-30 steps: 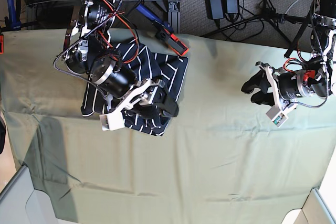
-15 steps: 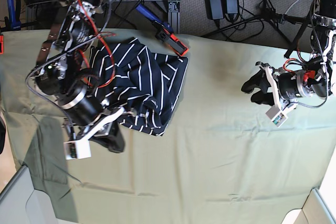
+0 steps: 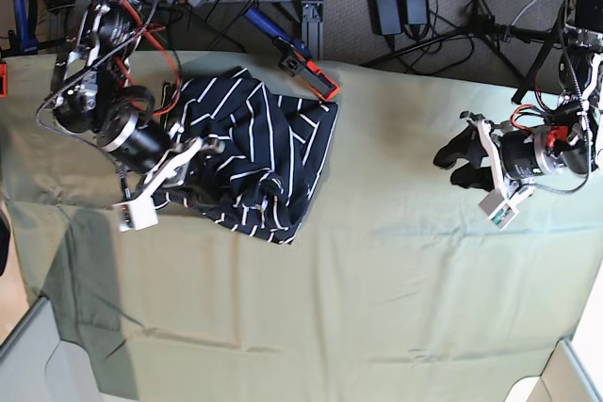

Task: Fold the T-shirt properly
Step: 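Press and tuck the folded shirt edges with the right gripper, then grasp the shirt's opposite edges with both grippers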

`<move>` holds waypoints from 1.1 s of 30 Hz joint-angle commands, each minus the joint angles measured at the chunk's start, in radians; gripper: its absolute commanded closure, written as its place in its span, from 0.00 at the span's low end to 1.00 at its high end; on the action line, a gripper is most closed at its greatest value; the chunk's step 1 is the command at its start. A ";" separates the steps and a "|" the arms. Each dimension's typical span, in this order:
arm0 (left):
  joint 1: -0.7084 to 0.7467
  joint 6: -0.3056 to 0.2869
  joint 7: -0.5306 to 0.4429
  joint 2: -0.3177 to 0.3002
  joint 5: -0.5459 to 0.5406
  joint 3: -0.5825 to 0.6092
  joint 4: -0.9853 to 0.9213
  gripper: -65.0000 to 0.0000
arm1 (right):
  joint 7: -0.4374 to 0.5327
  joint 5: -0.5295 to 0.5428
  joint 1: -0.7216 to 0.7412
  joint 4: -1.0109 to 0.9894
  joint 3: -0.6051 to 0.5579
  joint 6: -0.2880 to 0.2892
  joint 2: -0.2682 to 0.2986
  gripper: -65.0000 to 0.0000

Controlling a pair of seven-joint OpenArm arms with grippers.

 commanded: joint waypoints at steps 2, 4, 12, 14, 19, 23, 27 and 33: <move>-0.016 -0.012 -0.018 -0.017 -0.018 -0.010 0.014 0.50 | -0.005 0.018 -0.020 0.016 -0.063 0.073 0.006 1.00; -0.016 -0.012 -0.018 -0.017 -0.018 -0.010 0.014 0.50 | -0.010 0.019 -0.052 0.016 -0.125 0.073 0.006 1.00; -0.016 -0.012 -0.018 -0.017 -0.018 -0.010 0.014 0.50 | -0.007 0.068 -0.105 0.019 -0.319 0.073 0.005 1.00; -0.016 -0.012 -0.018 -0.017 -0.018 -0.010 0.014 0.50 | 0.006 0.068 -0.101 0.027 -0.330 0.072 -0.005 1.00; -0.016 -0.012 -0.017 -0.017 -0.018 -0.010 0.036 0.57 | 0.029 0.032 -0.034 0.069 -0.264 0.072 -0.060 1.00; -0.014 -0.012 -0.002 -0.014 -0.018 -0.010 0.137 0.81 | 0.062 -0.044 0.068 0.074 -0.139 0.072 -0.072 1.00; 0.011 -0.012 0.008 0.000 -0.037 -0.002 0.270 0.98 | 0.090 -0.186 0.161 0.063 -0.016 0.072 -0.059 1.00; 0.047 -0.012 0.001 0.008 0.050 0.156 0.320 1.00 | 0.129 -0.211 0.231 -0.092 0.040 0.072 0.042 1.00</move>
